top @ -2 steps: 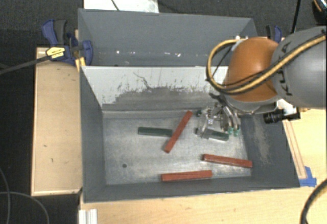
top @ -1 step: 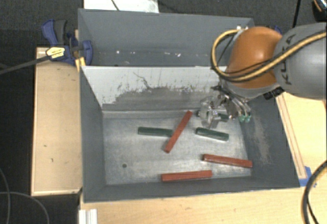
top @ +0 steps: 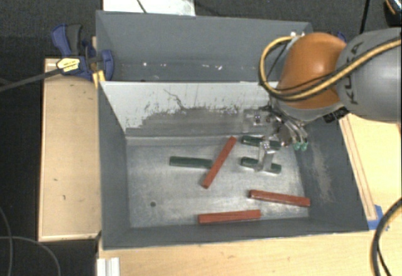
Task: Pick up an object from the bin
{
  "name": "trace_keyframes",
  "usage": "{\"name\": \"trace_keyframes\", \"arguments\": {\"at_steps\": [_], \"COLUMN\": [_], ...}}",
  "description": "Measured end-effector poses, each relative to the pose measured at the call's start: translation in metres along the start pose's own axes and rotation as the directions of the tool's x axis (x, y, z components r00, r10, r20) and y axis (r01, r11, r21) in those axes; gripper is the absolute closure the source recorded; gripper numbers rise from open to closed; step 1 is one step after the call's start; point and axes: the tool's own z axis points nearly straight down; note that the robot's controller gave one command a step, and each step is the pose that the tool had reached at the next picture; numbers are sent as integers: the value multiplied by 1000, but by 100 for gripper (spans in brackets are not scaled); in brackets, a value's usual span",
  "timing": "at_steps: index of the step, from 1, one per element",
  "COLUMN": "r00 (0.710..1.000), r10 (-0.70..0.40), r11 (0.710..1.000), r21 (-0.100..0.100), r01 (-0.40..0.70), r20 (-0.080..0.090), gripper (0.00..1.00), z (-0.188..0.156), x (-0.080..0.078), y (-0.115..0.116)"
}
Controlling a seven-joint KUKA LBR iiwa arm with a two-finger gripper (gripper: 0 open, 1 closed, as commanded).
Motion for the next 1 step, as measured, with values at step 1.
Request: {"name": "trace_keyframes", "arguments": {"at_steps": [1], "r00": [981], "r10": [-194], "r11": [981], "r21": [-4], "r01": [194], "r20": [-7], "gripper": [0], "z": [57], "x": [21], "y": [69]}}
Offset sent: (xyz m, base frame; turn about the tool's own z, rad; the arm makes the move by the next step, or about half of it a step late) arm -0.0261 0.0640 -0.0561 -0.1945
